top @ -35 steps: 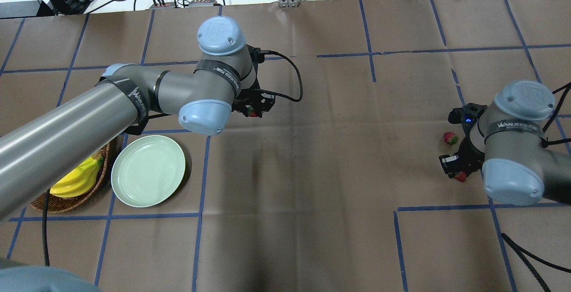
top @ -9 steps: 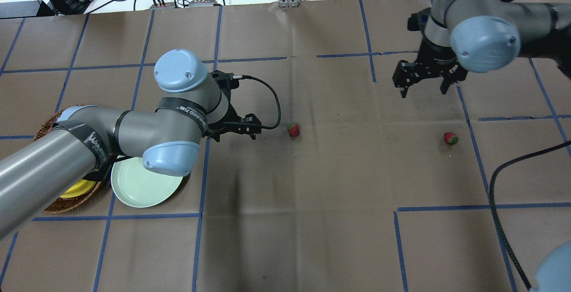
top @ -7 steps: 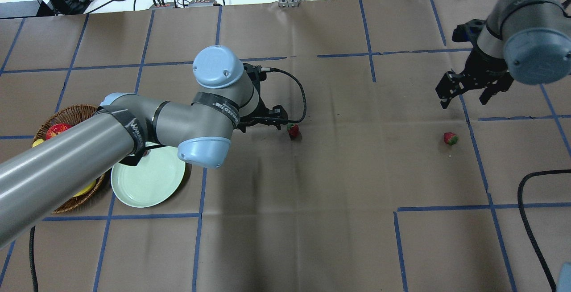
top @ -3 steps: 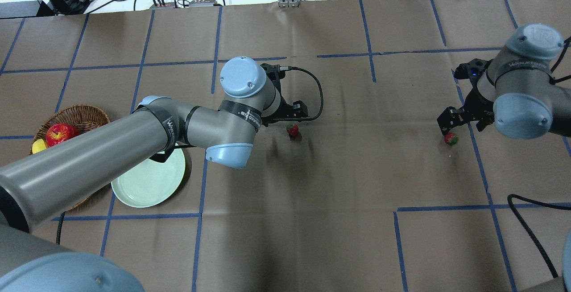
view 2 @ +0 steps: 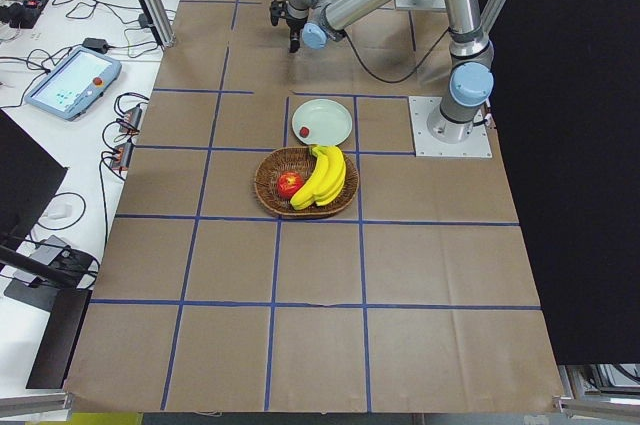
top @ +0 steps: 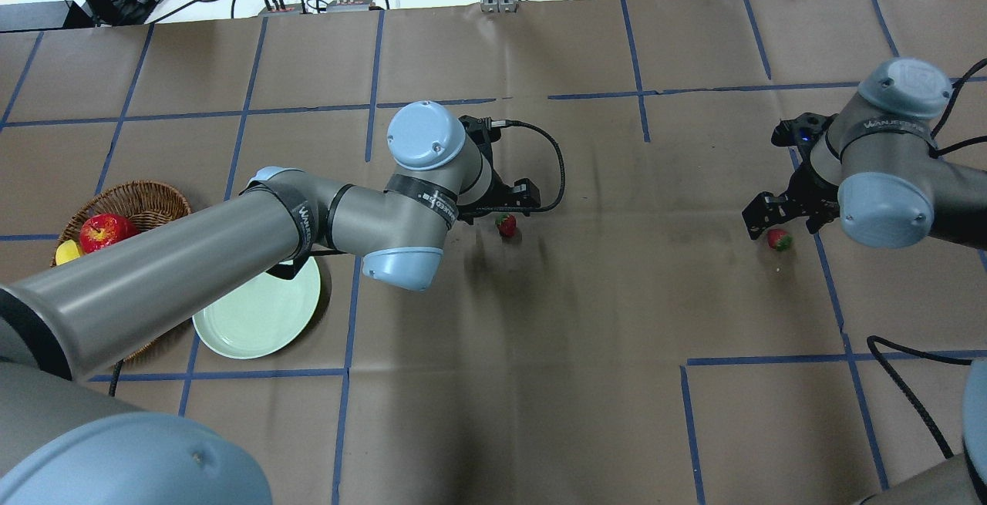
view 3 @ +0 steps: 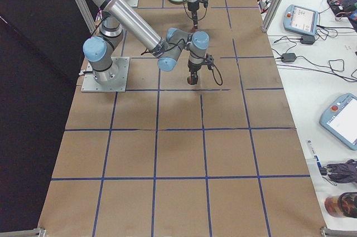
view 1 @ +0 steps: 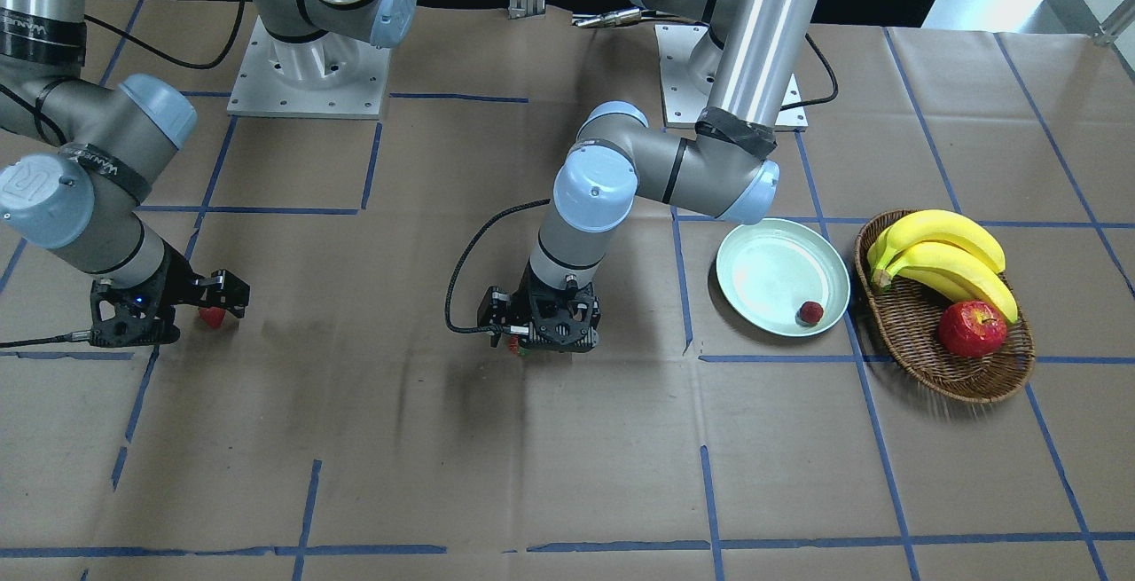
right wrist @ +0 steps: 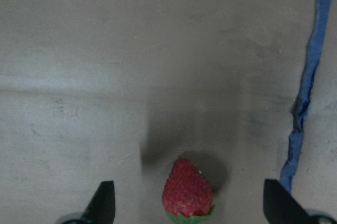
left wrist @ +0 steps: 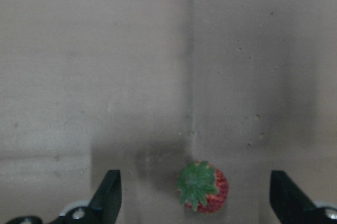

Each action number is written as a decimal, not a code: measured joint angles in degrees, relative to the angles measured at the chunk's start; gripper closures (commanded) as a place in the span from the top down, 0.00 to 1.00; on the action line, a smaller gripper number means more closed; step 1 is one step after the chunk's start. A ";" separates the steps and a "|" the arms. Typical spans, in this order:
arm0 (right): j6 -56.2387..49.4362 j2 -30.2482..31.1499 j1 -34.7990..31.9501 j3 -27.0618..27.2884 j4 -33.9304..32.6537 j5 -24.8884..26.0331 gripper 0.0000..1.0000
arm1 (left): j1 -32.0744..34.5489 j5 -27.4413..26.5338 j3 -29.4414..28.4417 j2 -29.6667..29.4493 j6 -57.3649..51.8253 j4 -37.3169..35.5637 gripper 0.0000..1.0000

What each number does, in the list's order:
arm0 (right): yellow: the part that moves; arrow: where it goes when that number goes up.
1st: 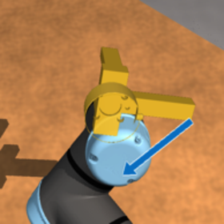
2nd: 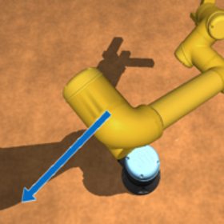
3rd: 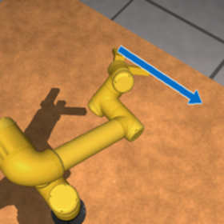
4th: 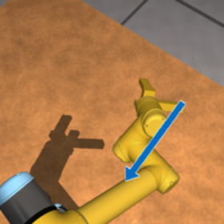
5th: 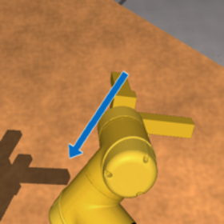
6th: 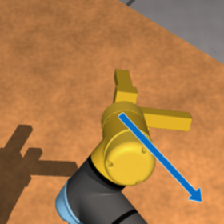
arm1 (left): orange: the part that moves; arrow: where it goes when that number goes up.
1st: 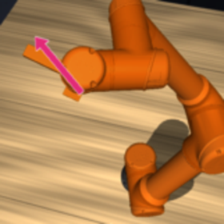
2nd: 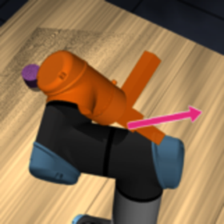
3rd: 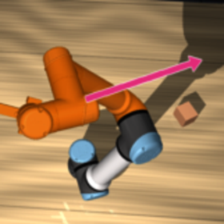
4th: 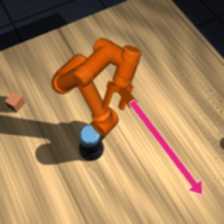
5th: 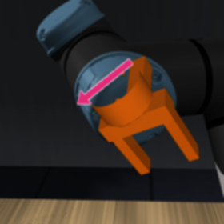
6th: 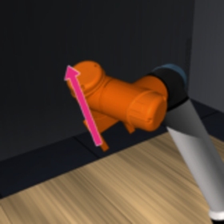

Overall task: Collect all strawberries into plate
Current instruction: 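Carry strawberry over the plate with left gripper while right lifts the last strawberry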

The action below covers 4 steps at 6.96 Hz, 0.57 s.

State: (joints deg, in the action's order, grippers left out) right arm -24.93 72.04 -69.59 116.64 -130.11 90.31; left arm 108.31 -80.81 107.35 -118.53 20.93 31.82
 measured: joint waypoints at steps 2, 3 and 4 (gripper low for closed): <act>-0.03 -0.05 -0.01 0.16 0.53 0.36 0.38 | 0.05 -0.17 0.03 -0.25 -0.12 0.37 0.64; -0.05 -0.06 -0.02 0.16 0.61 0.43 0.30 | 0.05 -0.20 -0.03 -0.35 -0.16 0.41 0.47; -0.09 -0.04 -0.02 0.16 0.63 0.47 0.18 | 0.05 -0.20 -0.15 -0.40 -0.17 0.51 0.37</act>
State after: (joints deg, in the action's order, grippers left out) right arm -25.02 72.00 -69.61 116.79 -129.48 90.77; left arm 108.37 -81.01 107.20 -118.93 20.75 32.33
